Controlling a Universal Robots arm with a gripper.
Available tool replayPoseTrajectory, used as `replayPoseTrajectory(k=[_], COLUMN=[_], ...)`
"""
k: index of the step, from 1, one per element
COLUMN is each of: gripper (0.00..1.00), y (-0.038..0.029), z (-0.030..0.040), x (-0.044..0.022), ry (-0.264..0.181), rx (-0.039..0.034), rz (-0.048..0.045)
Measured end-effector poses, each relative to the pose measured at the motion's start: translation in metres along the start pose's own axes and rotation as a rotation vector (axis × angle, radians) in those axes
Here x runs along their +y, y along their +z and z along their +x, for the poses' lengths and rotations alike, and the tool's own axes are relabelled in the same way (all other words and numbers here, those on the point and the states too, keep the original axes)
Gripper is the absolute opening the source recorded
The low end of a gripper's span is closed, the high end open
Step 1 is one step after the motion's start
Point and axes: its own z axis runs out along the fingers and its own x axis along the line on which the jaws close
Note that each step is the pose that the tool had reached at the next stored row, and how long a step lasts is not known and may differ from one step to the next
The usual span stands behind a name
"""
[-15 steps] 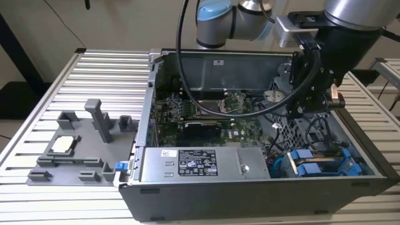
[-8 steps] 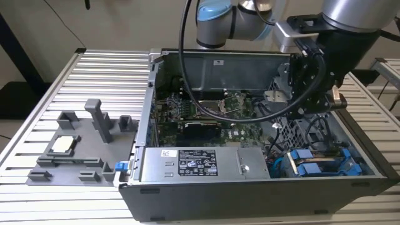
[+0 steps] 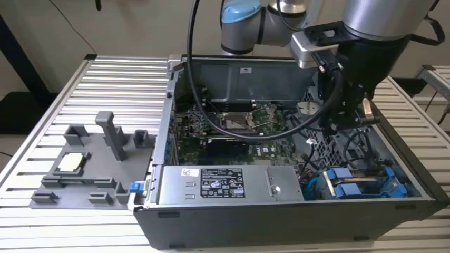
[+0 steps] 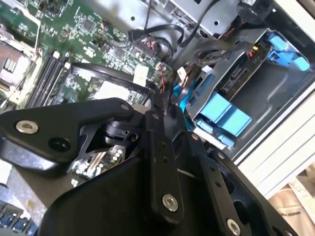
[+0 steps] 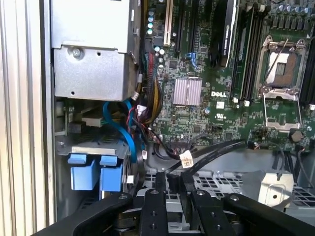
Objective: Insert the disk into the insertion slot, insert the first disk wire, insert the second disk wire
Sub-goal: 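Insert the second disk wire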
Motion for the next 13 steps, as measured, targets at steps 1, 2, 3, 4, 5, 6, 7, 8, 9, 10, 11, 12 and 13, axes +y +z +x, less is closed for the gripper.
replayPoseTrajectory(k=[1, 2, 3, 4, 5, 6, 7, 8, 9, 10, 11, 12, 13], gripper=[0.27, 0.27, 0.27, 0.27, 0.27, 0.27, 0.27, 0.27, 0.27, 0.27, 0.27, 0.27, 0.27], y=[0.0008, 0.0016, 0.0024, 0.003, 0.0035, 0.0038, 0.0039, 0.0041, 0.0042, 0.0045, 0.005, 0.0055, 0.0059], z=[-0.0008, -0.0017, -0.0028, -0.0038, -0.0048, -0.0056, -0.0062, -0.0068, -0.0075, -0.0083, -0.0093, -0.0104, -0.0117], x=[0.001, 0.0017, 0.0022, 0.0026, 0.0031, 0.0036, 0.0041, 0.0046, 0.0051, 0.0056, 0.0065, 0.0075, 0.0089], ry=[-0.002, -0.005, -0.009, -0.013, -0.017, -0.022, -0.027, -0.031, -0.036, -0.04, -0.043, -0.045, -0.047], rx=[0.0013, 0.003, 0.0055, 0.0086, 0.0127, 0.018, 0.024, 0.0308, 0.0377, 0.0441, 0.0494, 0.0533, 0.0571], rz=[0.0064, 0.0113, 0.0148, 0.0173, 0.0193, 0.0202, 0.0202, 0.0203, 0.0209, 0.022, 0.0239, 0.0257, 0.0272])
